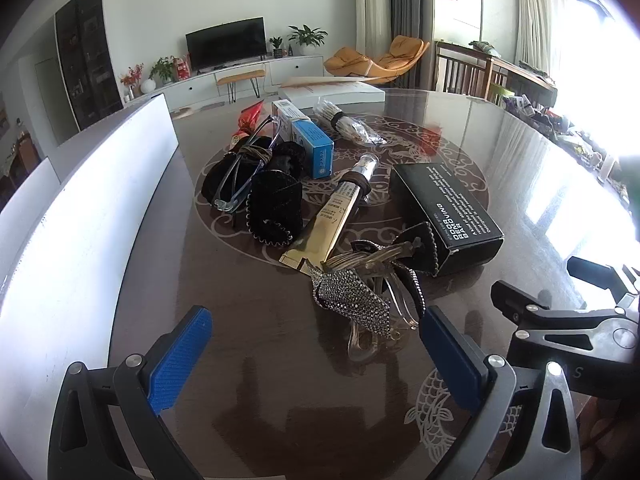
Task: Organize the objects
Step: 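Move the left gripper toward the silver rhinestone handbag on the table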
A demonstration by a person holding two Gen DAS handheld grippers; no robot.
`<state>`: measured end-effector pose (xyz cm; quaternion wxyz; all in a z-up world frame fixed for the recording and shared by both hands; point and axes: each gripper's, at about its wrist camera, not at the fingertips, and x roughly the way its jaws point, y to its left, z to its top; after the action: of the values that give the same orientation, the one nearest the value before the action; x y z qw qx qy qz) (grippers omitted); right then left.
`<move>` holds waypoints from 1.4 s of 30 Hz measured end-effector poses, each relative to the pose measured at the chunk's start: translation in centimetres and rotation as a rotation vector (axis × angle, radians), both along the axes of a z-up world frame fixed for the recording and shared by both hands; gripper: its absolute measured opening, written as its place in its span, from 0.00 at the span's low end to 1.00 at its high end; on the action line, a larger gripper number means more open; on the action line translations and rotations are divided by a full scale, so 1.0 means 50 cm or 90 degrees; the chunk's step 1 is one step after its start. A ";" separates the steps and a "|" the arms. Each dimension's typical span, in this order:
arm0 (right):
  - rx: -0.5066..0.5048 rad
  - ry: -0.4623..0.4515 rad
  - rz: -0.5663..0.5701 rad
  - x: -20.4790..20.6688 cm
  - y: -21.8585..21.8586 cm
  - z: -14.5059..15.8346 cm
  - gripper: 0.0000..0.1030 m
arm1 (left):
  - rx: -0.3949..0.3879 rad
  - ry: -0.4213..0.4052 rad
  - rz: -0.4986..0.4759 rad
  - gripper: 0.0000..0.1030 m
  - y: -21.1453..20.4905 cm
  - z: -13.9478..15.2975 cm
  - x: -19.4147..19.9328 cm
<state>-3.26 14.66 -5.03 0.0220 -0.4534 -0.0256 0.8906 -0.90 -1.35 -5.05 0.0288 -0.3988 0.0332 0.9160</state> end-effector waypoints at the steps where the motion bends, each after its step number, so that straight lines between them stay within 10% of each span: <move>1: 0.000 -0.004 0.000 -0.001 0.000 -0.003 1.00 | 0.004 0.000 0.000 1.00 -0.001 0.002 0.000; 42: -0.036 -0.042 -0.016 -0.009 0.017 -0.022 1.00 | -0.021 -0.067 -0.001 1.00 -0.001 -0.041 0.004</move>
<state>-3.71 15.53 -6.13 0.0197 -0.4836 0.0045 0.8751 -0.71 -1.39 -7.12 0.0246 -0.4469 0.0471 0.8930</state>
